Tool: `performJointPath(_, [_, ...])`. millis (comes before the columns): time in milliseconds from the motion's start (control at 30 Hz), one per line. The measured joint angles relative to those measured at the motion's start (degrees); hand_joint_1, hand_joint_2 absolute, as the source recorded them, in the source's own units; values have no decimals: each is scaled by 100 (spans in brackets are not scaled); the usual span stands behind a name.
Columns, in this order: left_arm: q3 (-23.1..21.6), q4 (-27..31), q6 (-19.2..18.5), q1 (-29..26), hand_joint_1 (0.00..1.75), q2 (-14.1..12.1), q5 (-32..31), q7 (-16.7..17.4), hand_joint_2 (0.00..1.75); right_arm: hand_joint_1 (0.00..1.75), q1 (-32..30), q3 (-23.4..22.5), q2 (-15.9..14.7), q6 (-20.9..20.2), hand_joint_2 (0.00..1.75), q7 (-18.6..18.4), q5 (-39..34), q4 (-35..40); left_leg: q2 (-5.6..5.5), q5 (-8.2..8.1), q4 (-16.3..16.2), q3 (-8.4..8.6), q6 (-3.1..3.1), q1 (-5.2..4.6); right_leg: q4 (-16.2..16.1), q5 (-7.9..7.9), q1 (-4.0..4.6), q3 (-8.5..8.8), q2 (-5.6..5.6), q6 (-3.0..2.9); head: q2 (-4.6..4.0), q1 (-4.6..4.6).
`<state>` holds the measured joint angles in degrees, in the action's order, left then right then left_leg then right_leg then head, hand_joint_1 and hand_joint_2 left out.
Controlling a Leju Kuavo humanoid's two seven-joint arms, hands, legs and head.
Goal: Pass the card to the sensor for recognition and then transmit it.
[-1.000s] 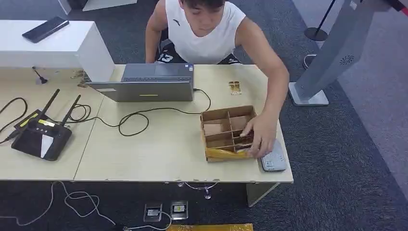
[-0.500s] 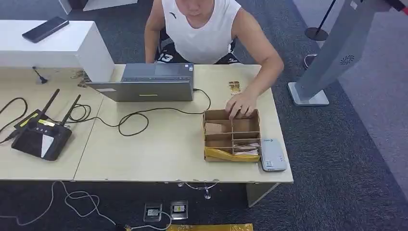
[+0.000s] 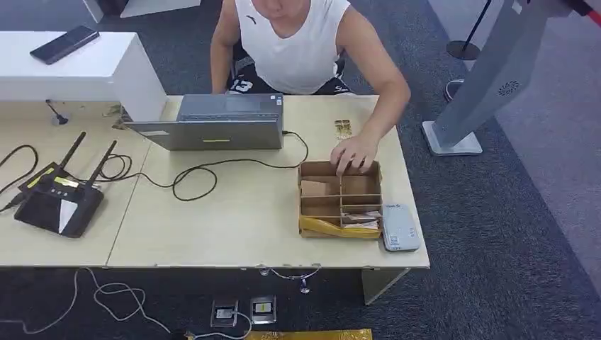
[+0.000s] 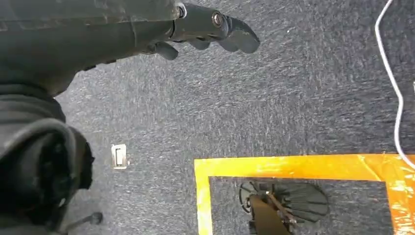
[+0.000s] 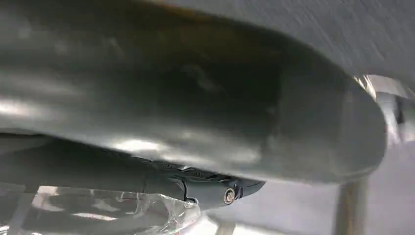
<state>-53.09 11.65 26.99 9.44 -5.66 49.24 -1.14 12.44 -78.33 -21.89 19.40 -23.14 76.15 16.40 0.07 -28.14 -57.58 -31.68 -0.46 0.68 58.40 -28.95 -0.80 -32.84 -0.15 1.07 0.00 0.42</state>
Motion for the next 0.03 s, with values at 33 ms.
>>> performJointPath(33, [0,0,-20,3,0,-18,-22,4,0,0,-9,-4,34,-227,0,-37,9,-40,0,1,0,0,0,-1,1,0,-1,0,0,0,0,0])
